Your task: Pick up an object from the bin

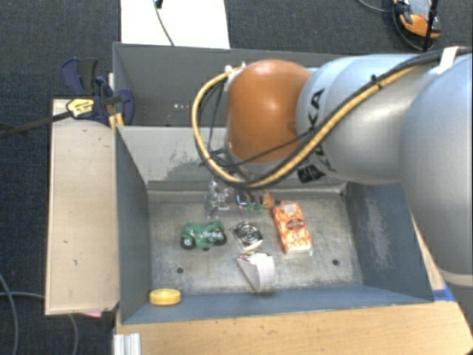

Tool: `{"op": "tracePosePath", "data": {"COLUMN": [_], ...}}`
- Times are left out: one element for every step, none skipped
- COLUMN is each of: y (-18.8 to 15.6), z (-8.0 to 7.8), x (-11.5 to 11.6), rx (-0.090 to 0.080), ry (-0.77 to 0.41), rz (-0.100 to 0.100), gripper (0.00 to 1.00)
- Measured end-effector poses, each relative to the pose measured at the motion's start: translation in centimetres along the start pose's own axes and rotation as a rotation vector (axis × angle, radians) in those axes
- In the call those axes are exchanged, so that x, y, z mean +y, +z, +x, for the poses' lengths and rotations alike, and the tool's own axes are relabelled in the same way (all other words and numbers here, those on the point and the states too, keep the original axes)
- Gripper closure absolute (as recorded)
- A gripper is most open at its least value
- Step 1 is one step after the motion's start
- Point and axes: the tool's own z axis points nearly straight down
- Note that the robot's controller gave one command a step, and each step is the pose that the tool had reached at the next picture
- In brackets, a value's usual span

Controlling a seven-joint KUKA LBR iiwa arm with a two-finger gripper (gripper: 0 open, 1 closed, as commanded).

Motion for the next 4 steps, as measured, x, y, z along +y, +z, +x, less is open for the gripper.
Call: {"op": "tracePosePath", "data": {"y": [-5.0, 0.9, 0.6, 9.9], "z": [1.3, 1.9, 1.8, 1.4], "x": [-1.9, -2.9, -2.9, -2.8], "rx": [0.003, 0.004, -0.001, -0.009], "ry": [0.158, 0.025, 0.027, 0.053], "rz": [0.0, 0.002, 0.0, -0.004], "gripper": [1.0, 0.0, 0.0, 1.0]}}
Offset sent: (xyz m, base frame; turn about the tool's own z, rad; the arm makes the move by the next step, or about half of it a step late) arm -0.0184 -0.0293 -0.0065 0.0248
